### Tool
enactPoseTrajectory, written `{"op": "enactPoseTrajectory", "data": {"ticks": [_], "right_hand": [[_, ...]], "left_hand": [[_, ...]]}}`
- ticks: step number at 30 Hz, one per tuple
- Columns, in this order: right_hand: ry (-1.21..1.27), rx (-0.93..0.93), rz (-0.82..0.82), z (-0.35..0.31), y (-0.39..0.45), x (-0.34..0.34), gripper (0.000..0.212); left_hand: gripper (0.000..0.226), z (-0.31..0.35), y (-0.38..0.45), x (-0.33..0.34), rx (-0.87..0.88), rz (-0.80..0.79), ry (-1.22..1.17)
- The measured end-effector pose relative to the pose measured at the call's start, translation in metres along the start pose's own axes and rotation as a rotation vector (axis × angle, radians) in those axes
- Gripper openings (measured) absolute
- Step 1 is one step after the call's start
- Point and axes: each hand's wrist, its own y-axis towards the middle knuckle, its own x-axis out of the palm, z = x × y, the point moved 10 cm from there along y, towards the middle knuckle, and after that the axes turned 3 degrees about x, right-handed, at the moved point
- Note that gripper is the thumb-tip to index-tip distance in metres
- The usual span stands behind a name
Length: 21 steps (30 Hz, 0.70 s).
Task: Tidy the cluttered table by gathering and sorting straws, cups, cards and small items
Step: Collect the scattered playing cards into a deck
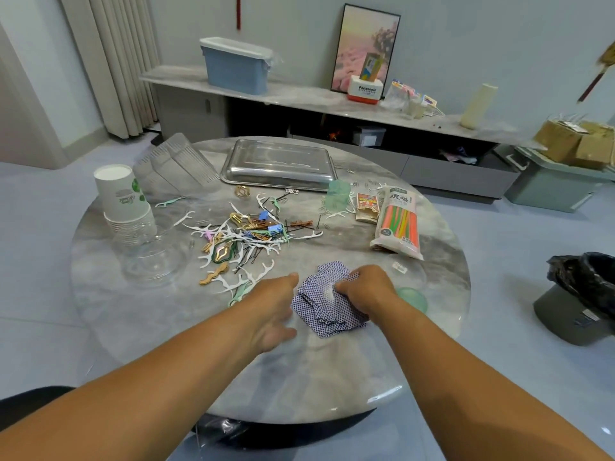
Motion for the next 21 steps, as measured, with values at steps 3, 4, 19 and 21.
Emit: {"op": "enactPoseTrajectory", "data": {"ticks": [3, 4, 19, 21], "right_hand": [[-0.188, 0.019, 0.035, -0.01, -0.007, 0.015, 0.063], [-0.2, 0.005, 0.033, -0.015, -0.008, 0.02, 0.065], [-0.103, 0.057, -0.042, -0.026, -0.019, 0.031, 0.087], [-0.02, 0.048, -0.067, -0.027, -0.02, 0.031, 0.084]], "left_hand": [[0.028, -0.006, -0.001, 0.011, -0.01, -0.038, -0.056], [0.024, -0.006, -0.001, 0.013, 0.001, -0.044, -0.076], [0.025, -0.009, -0.008, 0.017, 0.074, -0.028, -0.202], [0.025, -0.009, -0.009, 0.018, 0.071, -0.038, -0.215]]}}
